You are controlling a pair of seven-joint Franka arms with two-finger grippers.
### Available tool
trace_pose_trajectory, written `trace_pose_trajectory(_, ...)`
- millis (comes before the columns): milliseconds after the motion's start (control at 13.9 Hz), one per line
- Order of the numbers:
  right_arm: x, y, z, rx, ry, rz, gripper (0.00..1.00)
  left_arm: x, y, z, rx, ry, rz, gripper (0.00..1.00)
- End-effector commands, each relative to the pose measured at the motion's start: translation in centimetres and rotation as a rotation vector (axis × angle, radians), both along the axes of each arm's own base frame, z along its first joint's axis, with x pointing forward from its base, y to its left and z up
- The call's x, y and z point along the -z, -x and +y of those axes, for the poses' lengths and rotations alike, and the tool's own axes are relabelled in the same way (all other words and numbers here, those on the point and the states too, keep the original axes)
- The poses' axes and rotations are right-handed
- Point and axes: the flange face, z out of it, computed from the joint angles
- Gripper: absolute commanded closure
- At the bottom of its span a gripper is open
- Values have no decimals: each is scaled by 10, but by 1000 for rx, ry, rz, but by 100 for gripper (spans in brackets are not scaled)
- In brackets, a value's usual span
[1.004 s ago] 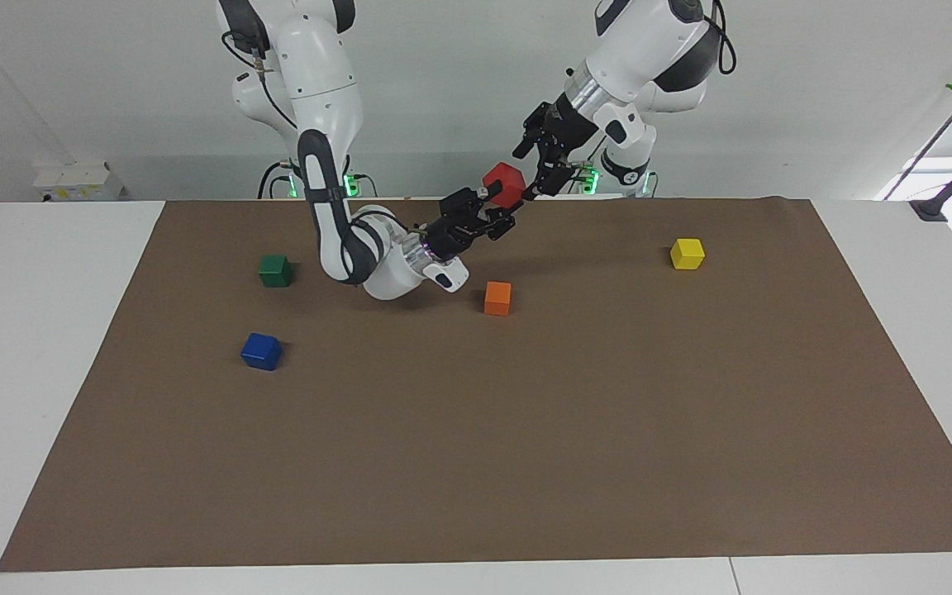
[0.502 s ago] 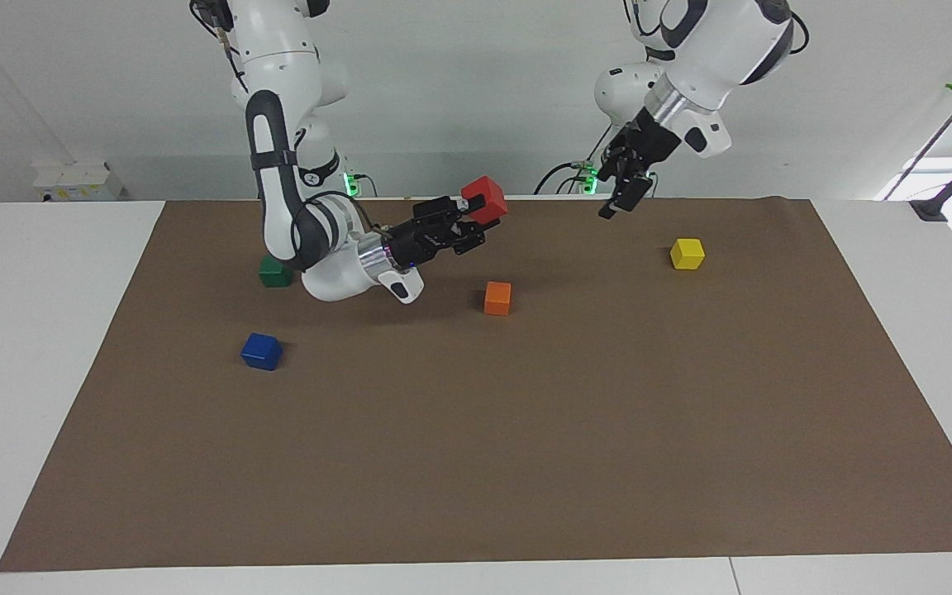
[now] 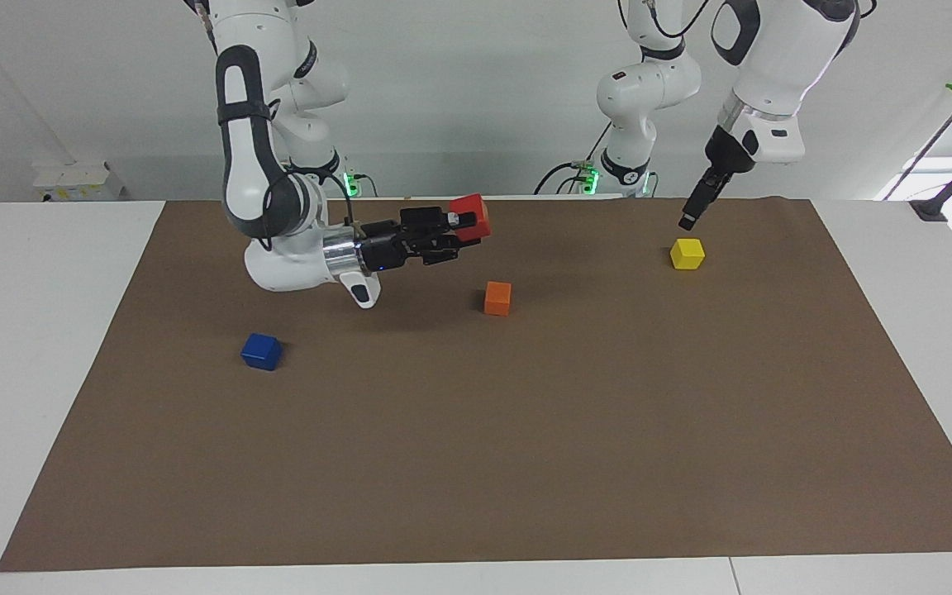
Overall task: Transfer red block to right arm and stack on blue block
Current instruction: 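Carry the red cube with the right gripper toward the blue cube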
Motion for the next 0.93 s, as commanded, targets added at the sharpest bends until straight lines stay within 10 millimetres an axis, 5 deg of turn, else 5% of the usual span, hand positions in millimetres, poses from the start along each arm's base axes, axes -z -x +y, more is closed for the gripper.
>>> trace_pose_trajectory(0,-32,-11,-12,-9,183,-3,100,-9,-18,26,248,-61,46,0)
trace_pose_trajectory(215,-46,-19,-18,-28,312,7,100,-26,-66,36,376,-79,129,0)
trace_pose_trajectory(430,-66,-28,-23,-54,502,17,100,-25,-96,24,453,-112,139,0)
trace_pose_trajectory(574,-80,-33,-27,-77,642,23,100,-26,-97,43,417,-105,135,0)
trace_pose_trajectory(861,-84,-34,-41,-111,913,4,100,-8,-85,28,436,-96,171,0)
